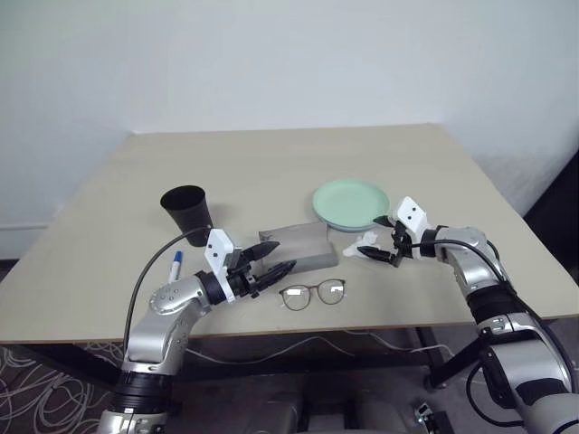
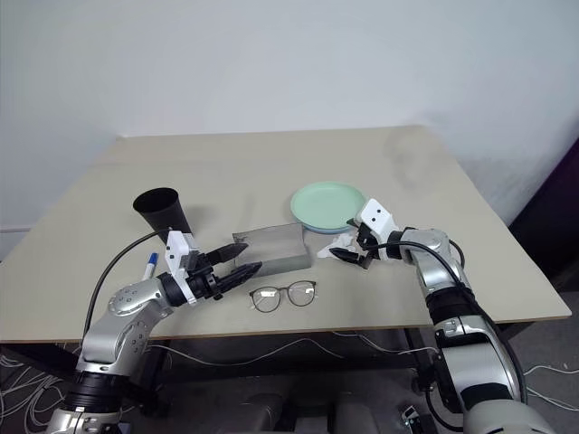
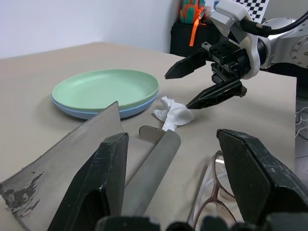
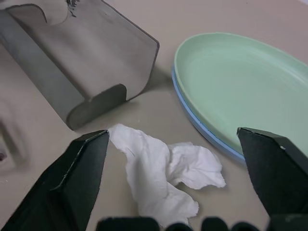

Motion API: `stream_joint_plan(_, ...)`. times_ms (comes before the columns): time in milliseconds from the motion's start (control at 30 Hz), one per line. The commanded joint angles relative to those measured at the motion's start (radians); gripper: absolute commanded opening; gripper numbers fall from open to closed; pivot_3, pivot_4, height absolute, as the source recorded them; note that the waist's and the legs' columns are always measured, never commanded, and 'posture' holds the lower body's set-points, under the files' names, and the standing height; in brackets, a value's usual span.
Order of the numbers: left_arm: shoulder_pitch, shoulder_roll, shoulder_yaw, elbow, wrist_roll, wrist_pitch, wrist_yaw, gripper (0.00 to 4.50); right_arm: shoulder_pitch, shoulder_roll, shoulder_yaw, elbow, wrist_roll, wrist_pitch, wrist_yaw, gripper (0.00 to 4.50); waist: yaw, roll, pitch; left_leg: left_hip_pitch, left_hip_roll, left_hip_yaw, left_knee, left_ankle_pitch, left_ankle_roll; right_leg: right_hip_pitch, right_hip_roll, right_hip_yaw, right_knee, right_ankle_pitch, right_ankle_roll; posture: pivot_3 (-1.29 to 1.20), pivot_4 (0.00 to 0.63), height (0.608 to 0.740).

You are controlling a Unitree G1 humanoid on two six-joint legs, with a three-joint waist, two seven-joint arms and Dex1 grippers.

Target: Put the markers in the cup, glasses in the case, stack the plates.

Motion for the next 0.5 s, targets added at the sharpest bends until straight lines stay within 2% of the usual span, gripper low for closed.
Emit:
stream_joint_plan(33,-0.027,0.0,0.004,-0.007,-0.003,-0.019,-0.005,3.08,-0.002,0.02,-0.022,-0.032,0.029,0.069,-0.048,4.43,0.0,0.0,0.0,0.0,0.0,0.0,0.0,0.0,0.0,0.0,0.0,0.0,0.0,0.0,0.0,0.0,0.0,0.736)
stream_joint_plan(267,-0.027,0.001,0.003,-0.007,0.0,-0.021,-0.004,3.08,-0.027,0.053,-0.016,0.042,0.016,0.126,-0.124,4.43,0.0,0.0,0.0,-0.001,0.0,0.0,0.0,0.0,0.0,-0.001,0.0,0.0,-0.001,0.0,0.0,0.0,0.0,0.736)
stream_joint_plan(367,-0.026,0.003,0.005,-0.01,0.0,-0.021,-0.003,3.08,-0.033,0.055,-0.014,0.051,0.019,0.133,-0.13,3.87,0.0,0.0,0.0,-0.001,0.0,0.0,0.0,0.0,0.0,-0.001,0.0,-0.001,-0.001,0.0,0.0,0.0,0.0,0.736)
stream_joint_plan(500,-0.025,0.004,0.006,-0.011,0.002,-0.023,-0.002,3.08,-0.03,0.049,-0.01,0.031,0.025,0.143,-0.114,2.51,0.0,0.0,0.0,-0.002,0.0,0.0,0.0,0.0,0.0,-0.001,0.0,-0.001,-0.002,0.0,0.0,0.0,0.0,0.736)
